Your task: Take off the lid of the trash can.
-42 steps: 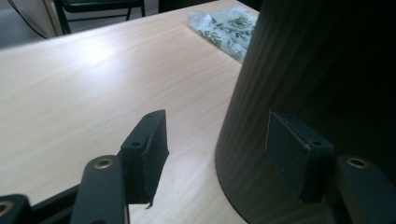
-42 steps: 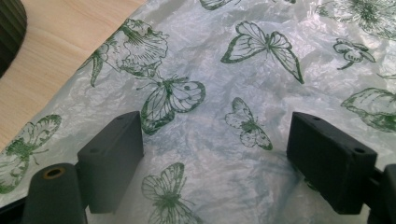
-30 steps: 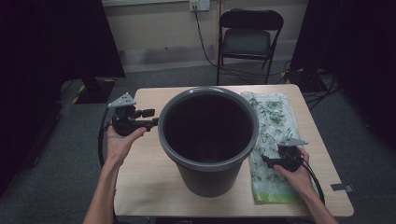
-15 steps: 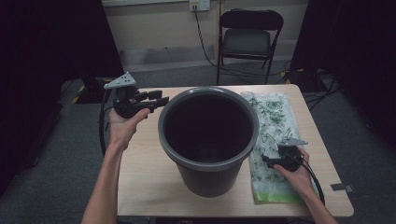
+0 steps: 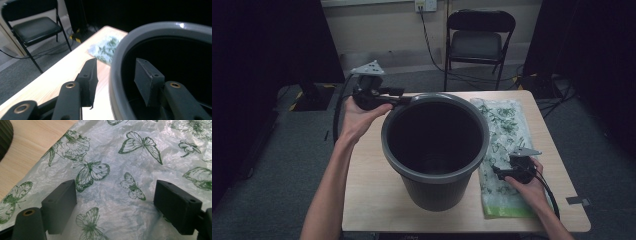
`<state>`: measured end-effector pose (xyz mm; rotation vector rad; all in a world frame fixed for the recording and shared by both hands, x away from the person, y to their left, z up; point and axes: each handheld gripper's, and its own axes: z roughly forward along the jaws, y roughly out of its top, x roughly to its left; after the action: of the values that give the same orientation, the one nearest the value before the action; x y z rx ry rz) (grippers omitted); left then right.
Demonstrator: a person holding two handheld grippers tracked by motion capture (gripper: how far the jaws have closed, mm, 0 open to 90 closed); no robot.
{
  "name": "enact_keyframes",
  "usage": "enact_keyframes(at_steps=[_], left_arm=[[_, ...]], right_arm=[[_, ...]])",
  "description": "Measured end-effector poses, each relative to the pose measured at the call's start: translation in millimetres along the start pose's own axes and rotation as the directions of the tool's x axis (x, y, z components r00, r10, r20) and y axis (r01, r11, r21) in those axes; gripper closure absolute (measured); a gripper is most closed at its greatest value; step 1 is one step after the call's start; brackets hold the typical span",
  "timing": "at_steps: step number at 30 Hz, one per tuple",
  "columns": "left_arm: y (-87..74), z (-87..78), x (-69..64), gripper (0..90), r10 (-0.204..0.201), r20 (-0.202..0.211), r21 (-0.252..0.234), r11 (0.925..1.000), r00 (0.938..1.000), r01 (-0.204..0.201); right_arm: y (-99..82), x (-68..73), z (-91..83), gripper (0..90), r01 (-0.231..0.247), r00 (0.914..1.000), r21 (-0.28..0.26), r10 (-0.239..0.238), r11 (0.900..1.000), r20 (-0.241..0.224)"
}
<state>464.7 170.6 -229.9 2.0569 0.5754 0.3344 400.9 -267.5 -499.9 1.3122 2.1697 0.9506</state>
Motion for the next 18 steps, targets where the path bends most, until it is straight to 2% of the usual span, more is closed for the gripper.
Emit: enact_keyframes(at_steps=[2, 4, 6, 9, 12, 13, 15, 18], left_arm=[[8.5, 12.0, -0.8, 55.1, 0.031, 0.017, 0.064, 0.9974, 0.9994, -0.032], [16.2, 20.3, -0.8, 56.9, 0.052, 0.012, 0.109, 0.9926, 0.9986, -0.053], [22.5, 27.1, -1.4, 57.4, 0.055, 0.024, 0.140, 0.9884, 0.9982, -0.058], [30.4, 37.3, -4.6, 61.8, 0.091, 0.031, 0.204, 0.9743, 0.9954, -0.096], [30.8, 42.4, -5.6, 68.9, 0.103, 0.004, 0.230, 0.9679, 0.9947, -0.101], [30.6, 42.2, -4.6, 71.9, 0.111, 0.007, 0.232, 0.9666, 0.9938, -0.109], [29.8, 40.4, -2.5, 73.1, 0.093, 0.018, 0.213, 0.9724, 0.9955, -0.095], [29.6, 36.4, -0.2, 74.6, 0.099, 0.029, 0.200, 0.9743, 0.9946, -0.103]], right_arm=[[0.0, 0.0, 0.0, 17.8, 0.000, 1.0000, 0.000, 0.000, 1.0000, 0.000], [0.0, 0.0, 0.0, 17.8, 0.000, 1.0000, 0.000, 0.000, 1.0000, 0.000], [0.0, 0.0, 0.0, 17.8, 0.000, 1.0000, 0.000, 0.000, 1.0000, 0.000], [0.0, 0.0, 0.0, 17.9, 0.000, 1.0000, 0.000, 0.000, 1.0000, 0.000], [0.0, 0.0, 0.0, 17.8, 0.000, 1.0000, 0.000, 0.000, 1.0000, 0.000], [0.0, 0.1, -0.1, 17.9, -0.001, 1.0000, 0.001, 0.001, 1.0000, 0.000], [0.0, 0.1, -0.1, 17.8, -0.001, 1.0000, 0.001, 0.001, 1.0000, 0.000], [0.0, 0.1, -0.1, 17.9, -0.001, 1.0000, 0.001, 0.001, 1.0000, 0.000]])
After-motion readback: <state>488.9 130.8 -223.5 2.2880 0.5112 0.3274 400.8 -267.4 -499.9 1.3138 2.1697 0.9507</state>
